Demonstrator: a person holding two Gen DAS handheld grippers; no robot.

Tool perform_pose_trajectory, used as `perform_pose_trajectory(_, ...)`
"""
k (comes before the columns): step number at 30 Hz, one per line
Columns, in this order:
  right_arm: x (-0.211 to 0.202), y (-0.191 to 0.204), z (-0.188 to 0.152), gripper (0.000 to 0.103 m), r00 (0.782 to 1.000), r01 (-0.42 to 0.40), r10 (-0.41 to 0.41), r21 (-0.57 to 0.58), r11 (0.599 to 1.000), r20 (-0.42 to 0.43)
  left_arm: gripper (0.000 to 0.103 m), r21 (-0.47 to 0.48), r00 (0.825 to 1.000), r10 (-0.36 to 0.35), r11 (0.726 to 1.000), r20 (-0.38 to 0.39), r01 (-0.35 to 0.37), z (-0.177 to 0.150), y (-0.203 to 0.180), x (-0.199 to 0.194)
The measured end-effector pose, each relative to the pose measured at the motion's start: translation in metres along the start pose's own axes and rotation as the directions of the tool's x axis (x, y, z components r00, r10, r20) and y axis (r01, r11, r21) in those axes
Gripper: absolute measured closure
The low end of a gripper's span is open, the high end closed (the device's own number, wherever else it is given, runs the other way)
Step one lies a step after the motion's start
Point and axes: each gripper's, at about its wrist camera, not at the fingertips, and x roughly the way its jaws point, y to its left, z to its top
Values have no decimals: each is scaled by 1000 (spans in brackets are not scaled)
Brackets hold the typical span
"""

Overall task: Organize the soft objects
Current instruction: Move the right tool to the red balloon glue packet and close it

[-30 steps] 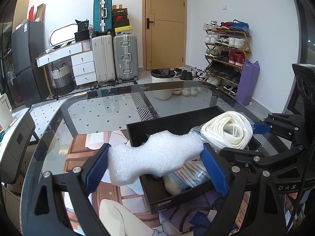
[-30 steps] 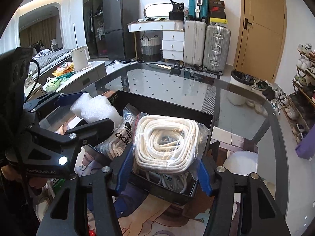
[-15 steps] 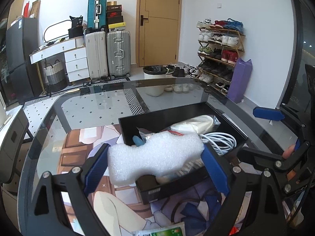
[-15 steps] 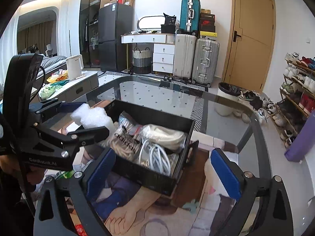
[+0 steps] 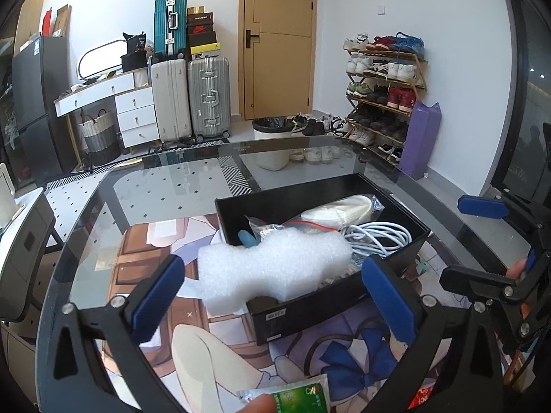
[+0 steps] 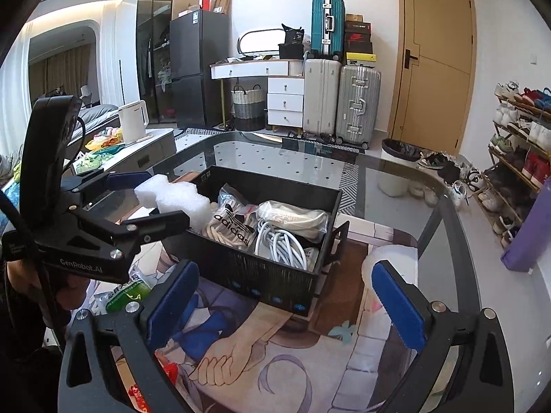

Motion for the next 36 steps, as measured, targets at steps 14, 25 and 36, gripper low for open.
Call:
perform_pose_trajectory(14,-17,6,-25,1,997,-62,65,70,996,-41,0,-12,1000,11,1000,11,-11,-19,8,-29)
perform_pose_trajectory(25,-25,24,-49,1,991,-89,98,102,991,-87,0,-4,1000,-1,1000,-20,1,-40,5,-38)
perform_pose_trajectory(36,-20,44,-77,1,976,-132,149,114,985,-156,0,-24,998,-6,1000,-59,5,-58,10,-41)
